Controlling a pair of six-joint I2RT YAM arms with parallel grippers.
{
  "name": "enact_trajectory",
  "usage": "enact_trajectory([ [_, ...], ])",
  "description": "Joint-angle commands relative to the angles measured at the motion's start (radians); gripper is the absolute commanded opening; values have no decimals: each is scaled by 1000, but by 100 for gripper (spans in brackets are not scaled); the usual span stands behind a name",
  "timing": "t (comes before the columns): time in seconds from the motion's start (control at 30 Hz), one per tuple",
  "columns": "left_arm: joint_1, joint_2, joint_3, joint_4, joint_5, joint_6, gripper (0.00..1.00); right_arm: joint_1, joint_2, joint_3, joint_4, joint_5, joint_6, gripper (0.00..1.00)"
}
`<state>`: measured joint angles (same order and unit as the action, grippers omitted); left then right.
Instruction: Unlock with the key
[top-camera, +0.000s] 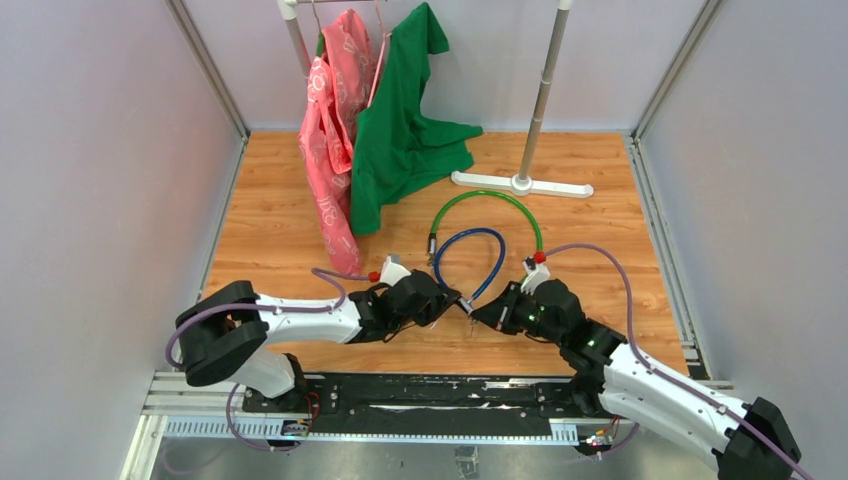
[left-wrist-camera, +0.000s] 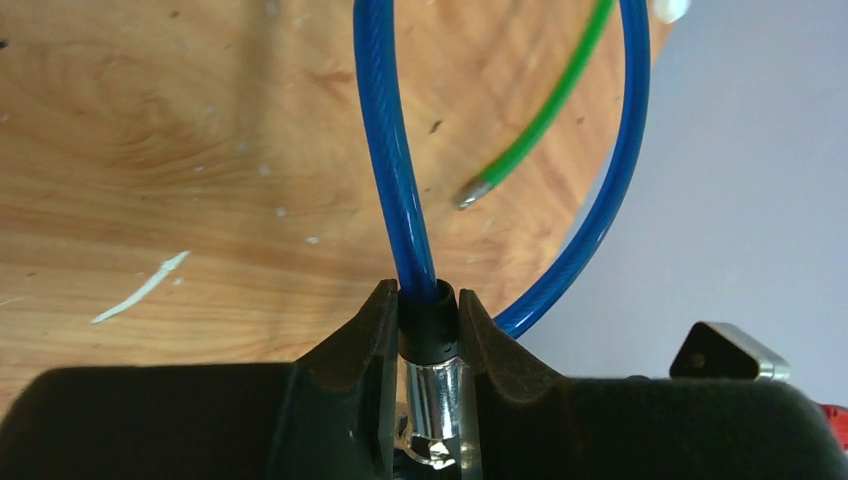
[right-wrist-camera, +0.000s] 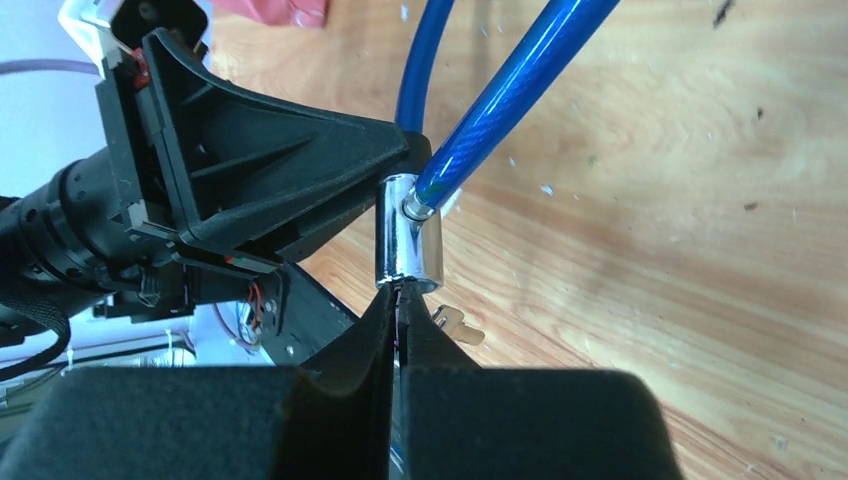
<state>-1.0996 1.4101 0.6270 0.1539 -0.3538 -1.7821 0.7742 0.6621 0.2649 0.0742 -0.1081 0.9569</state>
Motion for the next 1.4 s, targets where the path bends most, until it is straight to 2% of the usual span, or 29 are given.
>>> enact_trajectory([
  [0.0,-91,9,11,115,256,2,9,-25,-7,-73,61,88,12,0],
  [0.07,-91,18,6,97,259,10,21,-24,-16,-103,77,96,0,0],
  [0.2,-91,39,-8,69,263,32,54,-24,-24,-184,161,100,-33,0],
  [0.3,-91,53,-12,70,266,65,74,-26,-23,-258,242,99,-43,0],
  [0.4,-92,62,-15,72,254,84,84,-24,-27,-303,263,105,-56,0],
  [0.5,-85,52,-24,70,228,96,85,-26,-39,-295,229,134,-60,0],
  [0.53,-79,49,-23,70,226,105,85,-26,-42,-287,202,155,-56,8],
  [0.6,-68,37,-12,42,213,144,85,-25,-52,-274,159,163,-66,35],
  [0.67,-61,24,17,-27,187,198,86,-26,-69,-274,126,167,-77,53],
  [0.73,-56,11,58,-121,161,246,88,-25,-91,-231,78,174,-100,57],
  [0.83,-53,-1,119,-254,103,341,88,-25,-126,-191,-10,184,-145,60],
  [1.0,-51,39,294,-479,-7,552,85,-26,-167,-112,-189,193,-233,58],
  [1.1,-45,93,404,-568,-55,778,79,-26,-180,-73,-247,157,-289,52],
  [1.23,-43,138,496,-626,-79,1151,78,-25,-164,5,-335,107,-375,51],
  [1.37,-35,126,504,-662,-165,1371,76,-25,-92,80,-442,80,-446,51],
])
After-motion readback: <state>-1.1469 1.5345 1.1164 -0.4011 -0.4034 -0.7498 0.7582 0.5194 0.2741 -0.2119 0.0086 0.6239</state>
